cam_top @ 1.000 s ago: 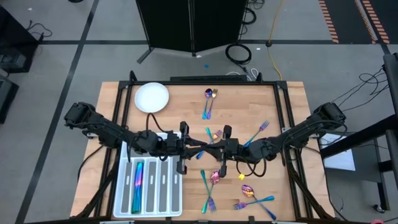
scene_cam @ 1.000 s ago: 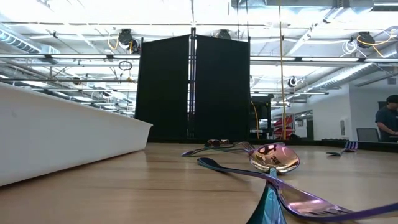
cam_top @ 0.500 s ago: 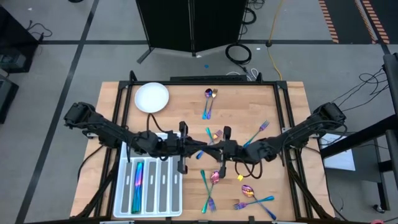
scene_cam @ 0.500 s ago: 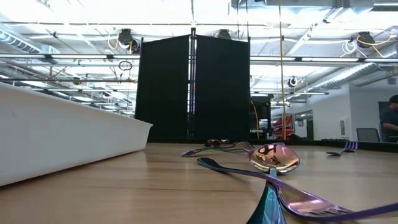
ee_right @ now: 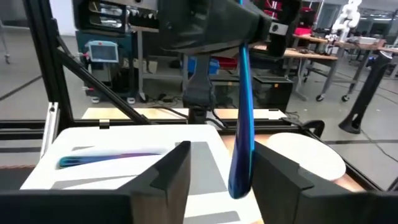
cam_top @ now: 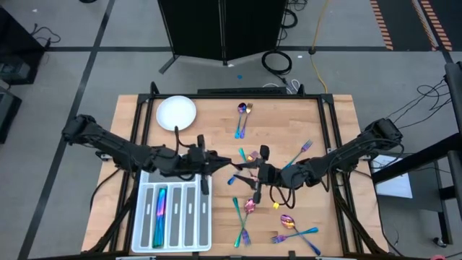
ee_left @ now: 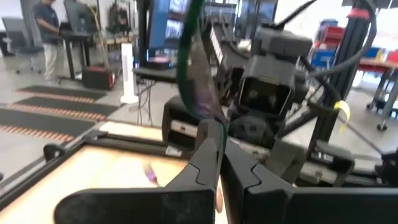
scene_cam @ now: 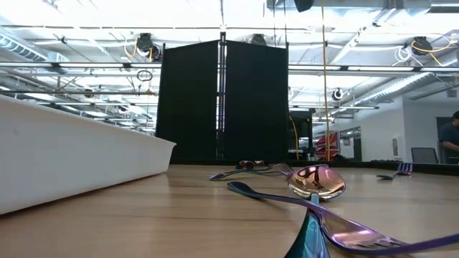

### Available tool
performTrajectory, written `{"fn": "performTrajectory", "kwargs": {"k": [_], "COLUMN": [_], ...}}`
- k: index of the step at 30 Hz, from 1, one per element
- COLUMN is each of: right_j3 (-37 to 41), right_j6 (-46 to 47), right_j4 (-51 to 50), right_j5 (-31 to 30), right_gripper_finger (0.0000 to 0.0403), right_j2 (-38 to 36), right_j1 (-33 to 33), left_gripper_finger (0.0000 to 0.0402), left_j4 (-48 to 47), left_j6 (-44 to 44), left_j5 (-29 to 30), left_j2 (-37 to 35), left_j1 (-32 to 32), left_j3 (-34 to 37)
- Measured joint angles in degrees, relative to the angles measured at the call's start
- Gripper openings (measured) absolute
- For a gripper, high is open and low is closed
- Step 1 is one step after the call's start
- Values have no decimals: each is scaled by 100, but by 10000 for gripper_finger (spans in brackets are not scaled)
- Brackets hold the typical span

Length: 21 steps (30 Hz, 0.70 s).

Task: Sort silverware
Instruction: Put the iridescent blue fork in the middle right slot of the silverware tray

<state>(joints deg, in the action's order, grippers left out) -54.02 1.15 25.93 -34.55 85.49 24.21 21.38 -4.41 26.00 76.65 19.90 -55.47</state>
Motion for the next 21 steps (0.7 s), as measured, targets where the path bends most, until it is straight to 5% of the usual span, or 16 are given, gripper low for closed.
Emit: {"fn": "performTrajectory", "kwargs": {"k": [13, 21], "right_j3": [0, -2], "right_j6": [252, 868], "right_j4": [-17, -249], "right_j5": [35, 63], "right_gripper_finger": [155, 98], "right_j2": [0, 0], "right_j1": [-132, -388], "left_gripper_finger": [0, 0], "left_j4": [-581, -577], "left_j6": [-238, -233], "left_j5": [-140, -128], "left_j2": [-13, -12], "left_j1": [0, -11], "left_j3": [-76, -74]}}
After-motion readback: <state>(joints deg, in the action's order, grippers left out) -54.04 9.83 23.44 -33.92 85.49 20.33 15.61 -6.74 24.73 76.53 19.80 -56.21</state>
